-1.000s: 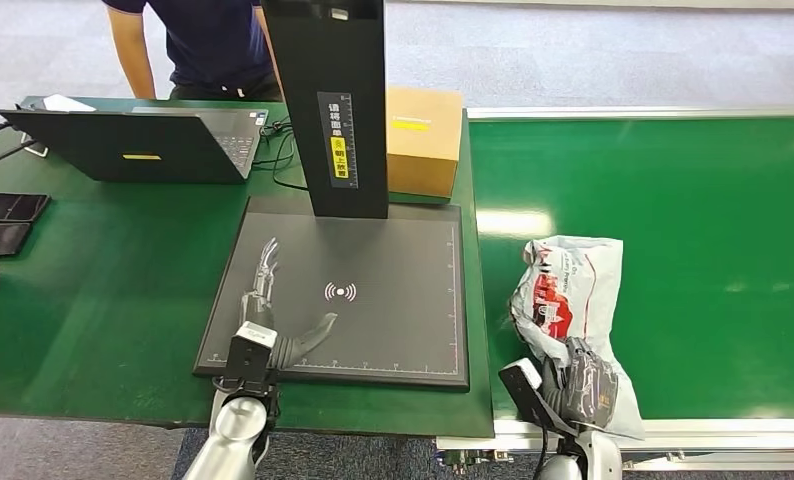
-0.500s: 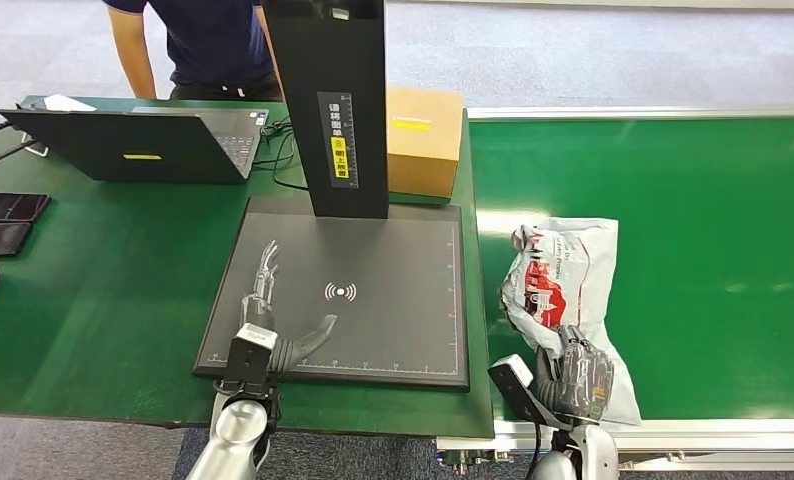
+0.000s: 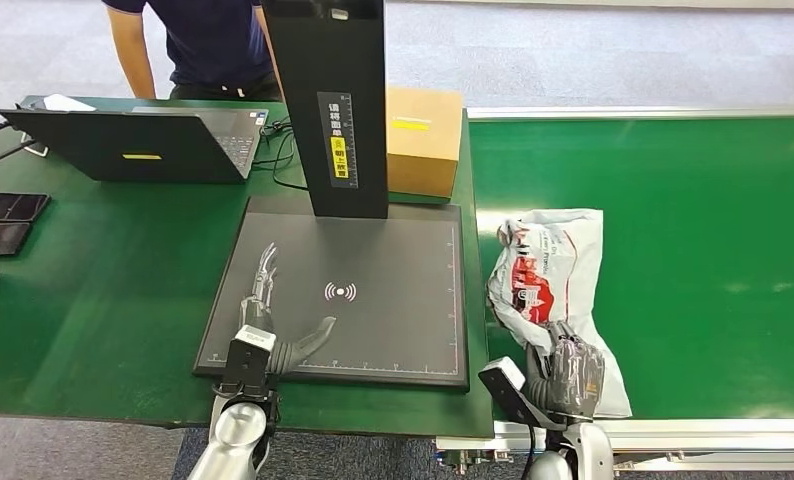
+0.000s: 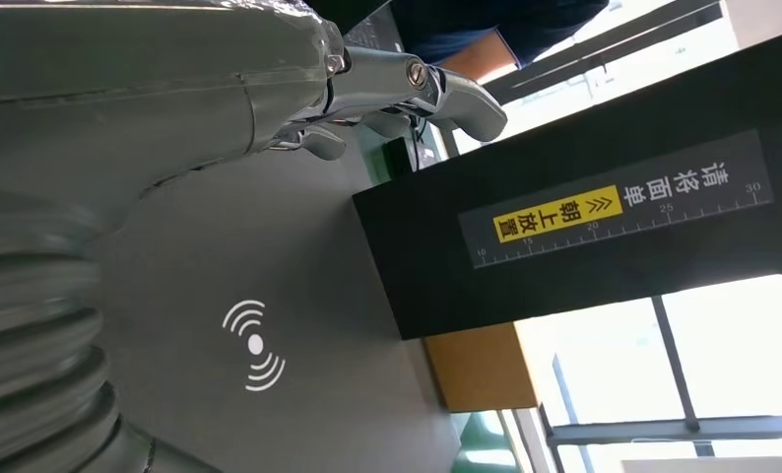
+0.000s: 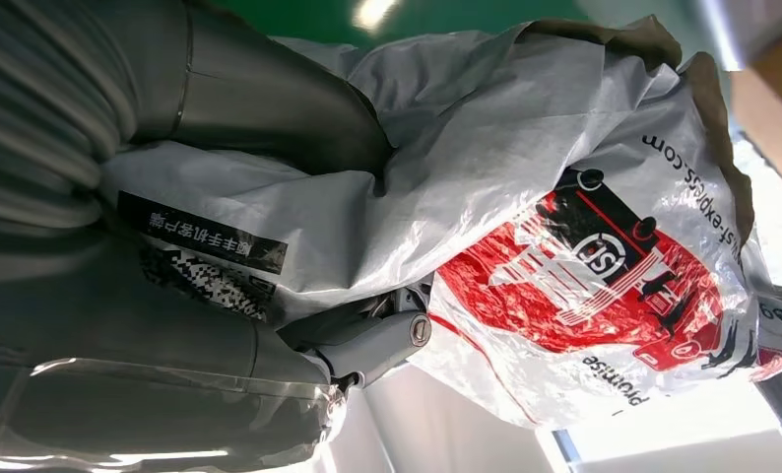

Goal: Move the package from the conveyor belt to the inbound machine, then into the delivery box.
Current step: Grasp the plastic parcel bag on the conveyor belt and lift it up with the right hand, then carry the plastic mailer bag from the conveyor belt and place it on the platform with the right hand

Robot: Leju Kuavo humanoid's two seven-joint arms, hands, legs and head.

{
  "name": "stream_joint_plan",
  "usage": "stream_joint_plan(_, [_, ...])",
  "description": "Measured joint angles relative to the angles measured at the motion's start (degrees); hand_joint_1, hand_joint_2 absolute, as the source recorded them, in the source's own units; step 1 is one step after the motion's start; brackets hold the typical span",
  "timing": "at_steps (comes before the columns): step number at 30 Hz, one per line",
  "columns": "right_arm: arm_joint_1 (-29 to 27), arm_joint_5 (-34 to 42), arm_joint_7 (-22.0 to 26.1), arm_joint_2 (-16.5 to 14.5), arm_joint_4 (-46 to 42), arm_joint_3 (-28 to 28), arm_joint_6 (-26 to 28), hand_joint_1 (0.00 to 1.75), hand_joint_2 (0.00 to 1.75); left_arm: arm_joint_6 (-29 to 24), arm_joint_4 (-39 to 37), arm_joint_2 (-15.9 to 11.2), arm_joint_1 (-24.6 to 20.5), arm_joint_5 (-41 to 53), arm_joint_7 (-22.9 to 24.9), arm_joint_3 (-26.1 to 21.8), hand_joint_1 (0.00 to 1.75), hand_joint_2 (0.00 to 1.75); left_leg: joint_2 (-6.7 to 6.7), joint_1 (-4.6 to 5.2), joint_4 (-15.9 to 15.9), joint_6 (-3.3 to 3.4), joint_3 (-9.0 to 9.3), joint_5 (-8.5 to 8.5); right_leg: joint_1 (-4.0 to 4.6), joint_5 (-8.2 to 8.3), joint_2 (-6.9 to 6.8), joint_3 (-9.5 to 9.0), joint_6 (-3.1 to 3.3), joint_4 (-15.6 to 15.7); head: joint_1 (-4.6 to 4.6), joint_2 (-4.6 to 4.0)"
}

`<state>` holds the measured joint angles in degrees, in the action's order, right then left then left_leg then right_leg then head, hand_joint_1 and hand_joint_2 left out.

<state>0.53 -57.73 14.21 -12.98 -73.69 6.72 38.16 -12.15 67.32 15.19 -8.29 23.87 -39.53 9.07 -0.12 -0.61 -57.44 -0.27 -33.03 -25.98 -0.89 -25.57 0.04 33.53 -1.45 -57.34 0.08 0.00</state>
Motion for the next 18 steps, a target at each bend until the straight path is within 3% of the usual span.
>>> stream_joint_plan(18, [0.77,-1.86,0.5,-0.6,-3.79,-14.44,-0.75,1.66,1.75,-0.33,-0.01,0.01,-0.13,0.16,-0.35,0.07,0.0,1.75,0.0,0.0,0.0,0.0,0.0,0.0,0.0,0.0,0.0,0.01,0.0,0.0,-0.01,0.0])
